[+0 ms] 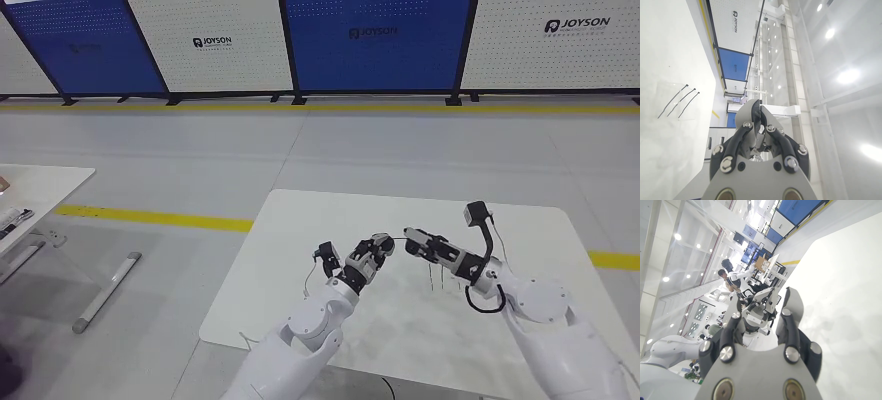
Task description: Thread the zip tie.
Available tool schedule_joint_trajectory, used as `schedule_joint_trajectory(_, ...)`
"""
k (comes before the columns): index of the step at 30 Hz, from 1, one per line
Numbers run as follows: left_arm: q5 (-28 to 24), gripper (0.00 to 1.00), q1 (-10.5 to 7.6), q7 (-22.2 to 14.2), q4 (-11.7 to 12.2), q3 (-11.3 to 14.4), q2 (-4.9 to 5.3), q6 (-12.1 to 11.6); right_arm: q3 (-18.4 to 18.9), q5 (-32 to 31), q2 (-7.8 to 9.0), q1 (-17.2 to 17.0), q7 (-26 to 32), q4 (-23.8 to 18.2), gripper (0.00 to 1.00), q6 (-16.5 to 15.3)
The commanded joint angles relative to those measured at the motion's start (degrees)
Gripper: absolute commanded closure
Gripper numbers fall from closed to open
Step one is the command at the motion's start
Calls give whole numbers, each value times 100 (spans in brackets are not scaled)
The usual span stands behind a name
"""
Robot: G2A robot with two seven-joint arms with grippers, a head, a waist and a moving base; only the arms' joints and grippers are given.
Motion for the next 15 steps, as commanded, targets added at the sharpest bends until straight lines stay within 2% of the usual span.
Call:
schedule_joint_trajectory(1, 83, 100, 22, -22, -17, -17, 9, -2, 74, -29, 18, -18, 22, -36, 0, 58)
schedule_joint_trajectory(3, 322, 100, 45, -89, -32, -34, 31, -36, 151, -30, 37, -57, 38, -71, 0, 142)
schedule_joint_trajectory(5, 663, 100, 95, -236, -28, -57, 67, -82, 246, 55, 56, -107, 39, -108, 0, 398)
schedule_joint_trajectory(8, 1192, 100, 182, -384, -1, -102, 122, -207, 351, 131, 81, -192, 111, -162, 0, 528)
schedule_joint_trajectory(10, 1513, 100, 225, -276, 26, -112, 139, -289, 358, 132, 83, -199, 116, -168, 0, 538)
schedule_joint_trajectory(15, 1588, 100, 241, -212, 33, -108, 140, -312, 358, 132, 83, -199, 116, -168, 0, 538)
